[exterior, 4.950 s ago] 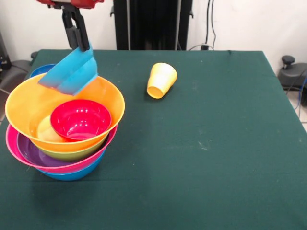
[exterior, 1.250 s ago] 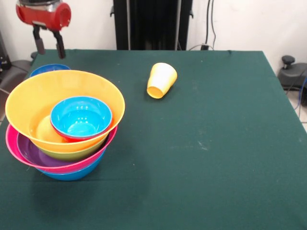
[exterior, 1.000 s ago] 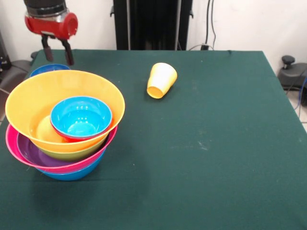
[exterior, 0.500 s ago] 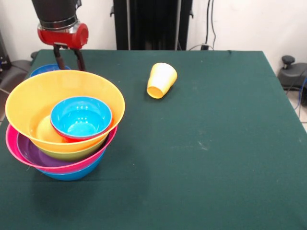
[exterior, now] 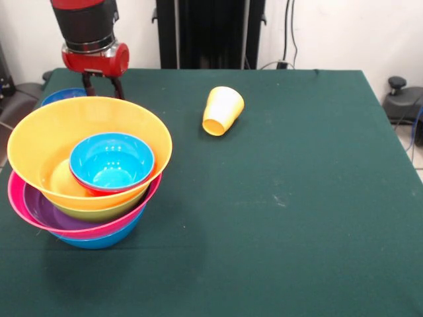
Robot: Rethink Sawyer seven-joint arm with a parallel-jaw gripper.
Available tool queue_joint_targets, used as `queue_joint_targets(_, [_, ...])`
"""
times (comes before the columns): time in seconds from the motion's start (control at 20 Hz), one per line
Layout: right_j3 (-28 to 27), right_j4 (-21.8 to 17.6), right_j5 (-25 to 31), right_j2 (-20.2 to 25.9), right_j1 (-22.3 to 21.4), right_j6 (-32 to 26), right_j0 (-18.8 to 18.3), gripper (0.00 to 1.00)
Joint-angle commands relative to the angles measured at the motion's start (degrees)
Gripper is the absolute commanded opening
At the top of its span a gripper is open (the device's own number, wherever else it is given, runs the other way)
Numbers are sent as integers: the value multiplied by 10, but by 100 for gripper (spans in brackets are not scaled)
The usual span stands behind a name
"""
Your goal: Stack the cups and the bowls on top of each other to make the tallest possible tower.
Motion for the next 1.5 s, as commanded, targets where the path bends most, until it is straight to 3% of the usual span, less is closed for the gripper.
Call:
queue_joint_targets(0.05, [-33, -61, -23, 15, 34, -166, 12, 100])
queue_joint_targets(0.4, [-39, -54, 10, 22, 48, -219, -23, 100])
queue_joint_targets(0.95, [-27, -49, 16, 24, 9, -233, -38, 100])
queue_joint_targets(1.5, [-39, -99, -48, -11, 88, -175, -17, 100])
